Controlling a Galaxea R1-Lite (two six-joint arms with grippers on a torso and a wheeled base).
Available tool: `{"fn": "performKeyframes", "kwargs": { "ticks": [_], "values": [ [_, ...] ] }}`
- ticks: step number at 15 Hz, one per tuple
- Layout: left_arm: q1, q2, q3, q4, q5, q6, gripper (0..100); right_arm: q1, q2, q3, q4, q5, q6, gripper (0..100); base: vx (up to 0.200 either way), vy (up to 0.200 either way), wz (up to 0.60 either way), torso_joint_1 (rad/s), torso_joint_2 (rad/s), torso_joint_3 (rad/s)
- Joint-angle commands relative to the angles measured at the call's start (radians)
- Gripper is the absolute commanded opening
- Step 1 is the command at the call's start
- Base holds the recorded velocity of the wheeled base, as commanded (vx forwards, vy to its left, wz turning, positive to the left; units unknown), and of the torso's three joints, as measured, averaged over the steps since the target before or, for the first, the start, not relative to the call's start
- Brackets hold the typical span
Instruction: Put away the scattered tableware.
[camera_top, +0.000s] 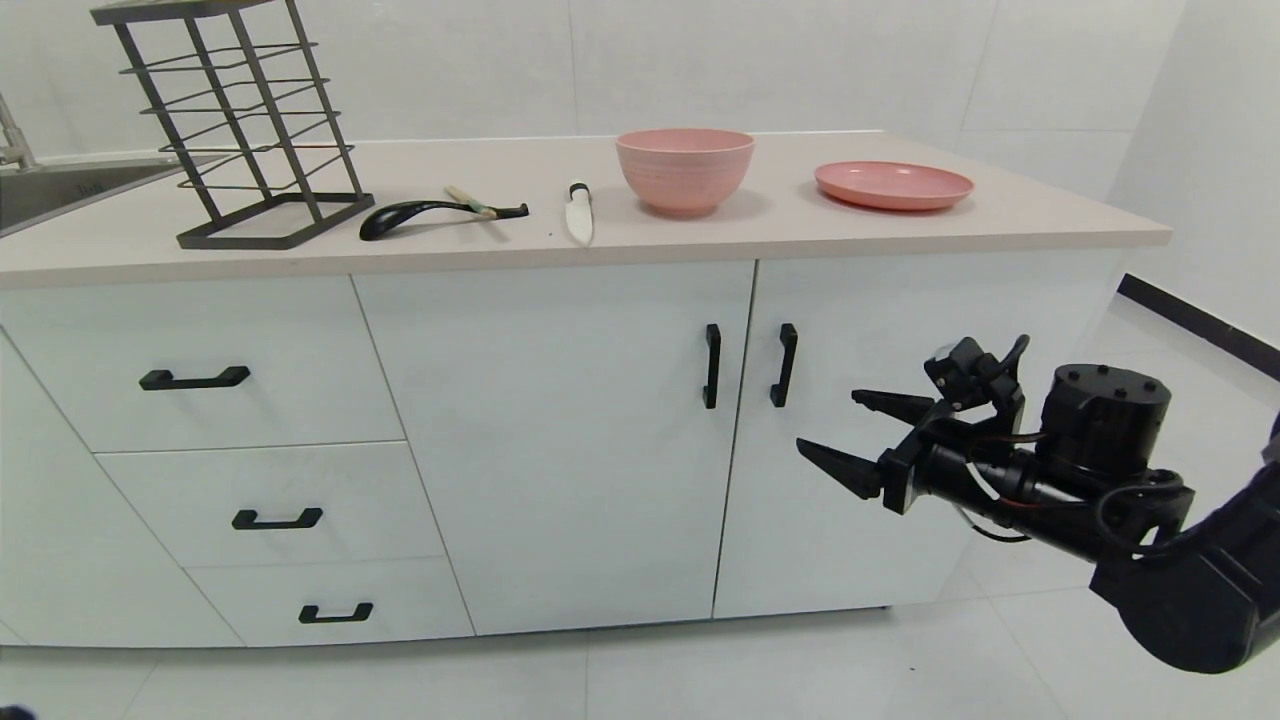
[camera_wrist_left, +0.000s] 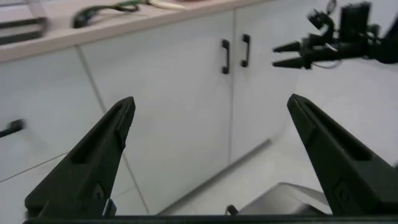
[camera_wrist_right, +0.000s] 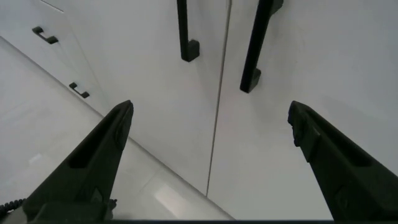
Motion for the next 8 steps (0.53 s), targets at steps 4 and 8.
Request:
{"fn": "performKeyframes", "kwargs": {
  "ticks": [4, 8],
  "values": [
    [-0.174, 0.657, -0.02, -0.373, -0.056, 0.146, 100, 0.001, 0.061, -0.089, -0.04, 0.079, -0.005, 100, 0.0, 0.0, 0.0, 0.0, 0.0, 0.0],
    [-0.21, 0.772, -0.017, -0.5, -0.055, 0.143, 100, 0.009, 0.086, -0.097, -0.064, 0.081, -0.005, 100, 0.0, 0.0, 0.0, 0.0, 0.0, 0.0]
  ]
}}
